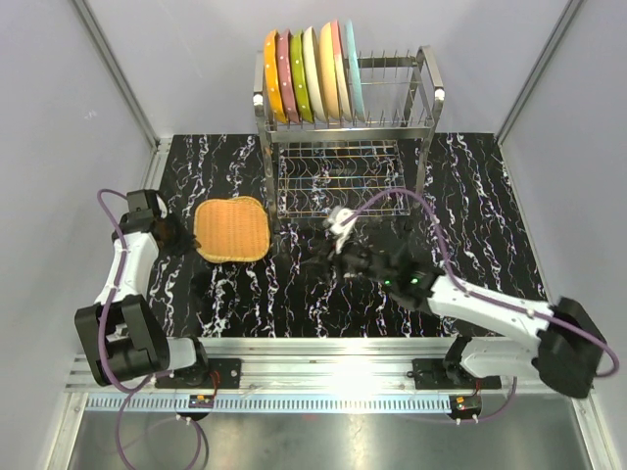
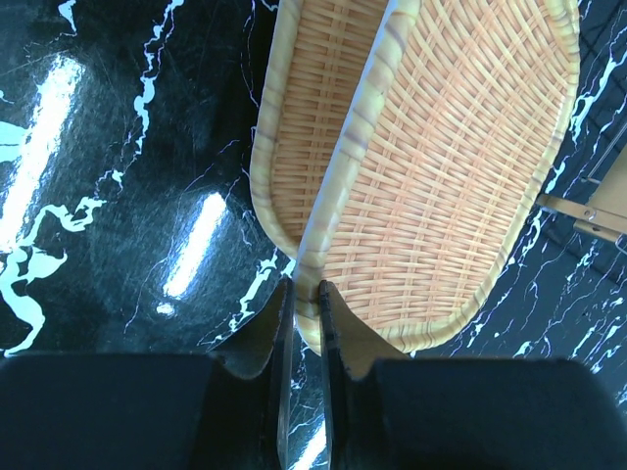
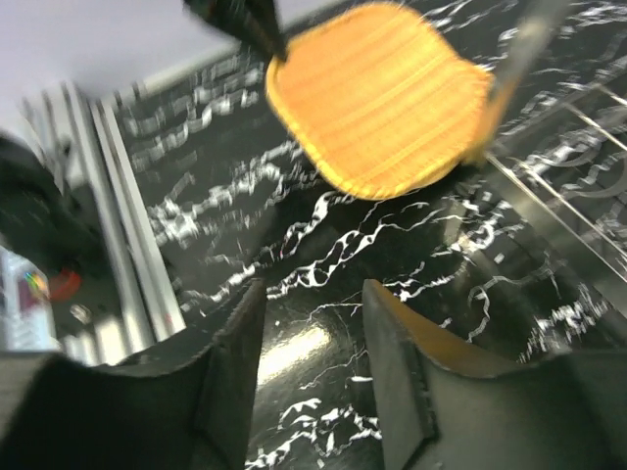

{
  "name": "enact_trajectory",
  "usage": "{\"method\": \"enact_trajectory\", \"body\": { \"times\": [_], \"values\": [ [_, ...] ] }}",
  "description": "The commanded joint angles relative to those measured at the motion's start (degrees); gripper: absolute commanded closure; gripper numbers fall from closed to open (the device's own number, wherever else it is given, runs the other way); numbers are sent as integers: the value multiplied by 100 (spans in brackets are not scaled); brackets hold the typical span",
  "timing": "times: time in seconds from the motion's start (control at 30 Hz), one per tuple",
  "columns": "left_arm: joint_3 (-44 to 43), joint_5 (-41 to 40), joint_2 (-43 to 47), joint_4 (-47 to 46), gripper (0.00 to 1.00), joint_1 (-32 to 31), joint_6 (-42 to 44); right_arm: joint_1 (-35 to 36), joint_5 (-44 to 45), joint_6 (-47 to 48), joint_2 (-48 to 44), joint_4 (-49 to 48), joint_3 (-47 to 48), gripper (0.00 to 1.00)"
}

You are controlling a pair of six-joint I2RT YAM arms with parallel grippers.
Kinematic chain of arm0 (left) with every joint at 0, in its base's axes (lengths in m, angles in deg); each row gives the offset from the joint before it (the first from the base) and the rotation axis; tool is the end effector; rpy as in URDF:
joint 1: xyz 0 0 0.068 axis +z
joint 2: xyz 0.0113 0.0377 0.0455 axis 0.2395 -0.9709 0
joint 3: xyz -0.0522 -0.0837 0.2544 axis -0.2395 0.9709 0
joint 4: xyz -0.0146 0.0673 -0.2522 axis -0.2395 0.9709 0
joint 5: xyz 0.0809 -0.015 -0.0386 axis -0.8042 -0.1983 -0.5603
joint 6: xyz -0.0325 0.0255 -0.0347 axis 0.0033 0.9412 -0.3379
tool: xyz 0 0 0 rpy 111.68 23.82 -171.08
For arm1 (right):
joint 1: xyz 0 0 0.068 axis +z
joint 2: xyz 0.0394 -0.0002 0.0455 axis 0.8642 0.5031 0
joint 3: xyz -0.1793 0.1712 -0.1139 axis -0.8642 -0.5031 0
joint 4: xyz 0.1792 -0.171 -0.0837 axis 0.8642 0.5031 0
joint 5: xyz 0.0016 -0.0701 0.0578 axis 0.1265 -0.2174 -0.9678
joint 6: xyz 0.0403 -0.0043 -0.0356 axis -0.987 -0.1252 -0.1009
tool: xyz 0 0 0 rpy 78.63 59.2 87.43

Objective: Load the plates into the dish rack
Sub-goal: Grab a plate with the left arm, then pass the plate from the left arm to the right

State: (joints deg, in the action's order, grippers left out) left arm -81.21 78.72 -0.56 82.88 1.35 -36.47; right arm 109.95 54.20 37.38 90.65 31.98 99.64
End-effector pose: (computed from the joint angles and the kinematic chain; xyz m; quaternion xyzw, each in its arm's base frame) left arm 0.2512 0.0602 0.2371 -0.3025 0.9070 -0.1309 0.2621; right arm 0.1636 0.2080 0.2915 -0.3452 0.6726 0.3779 0.5344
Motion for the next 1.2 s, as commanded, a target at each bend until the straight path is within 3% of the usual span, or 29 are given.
{"method": "enact_trajectory", "body": {
  "times": [0.0, 0.2, 0.53, 0.9, 1.17],
  "values": [
    [6, -93, 260, -129, 100, -8, 144, 600, 792, 1604, 790, -536, 422, 47],
    [120, -58, 383, -200, 100, -8, 170, 1260, 1064, 2861, 2144, -696, 1193, 35],
    [138, 170, 480, -235, 100, -8, 170, 1735, 1469, 3960, 3930, -853, 2513, 29],
    [191, 355, 673, -314, 100, -8, 126, 1752, 1082, 4120, 5222, -292, 3936, 28],
    [252, 522, 770, -393, 100, 0, 82, 1796, 1891, 4357, 6268, -62, 5185, 30]
  ]
}}
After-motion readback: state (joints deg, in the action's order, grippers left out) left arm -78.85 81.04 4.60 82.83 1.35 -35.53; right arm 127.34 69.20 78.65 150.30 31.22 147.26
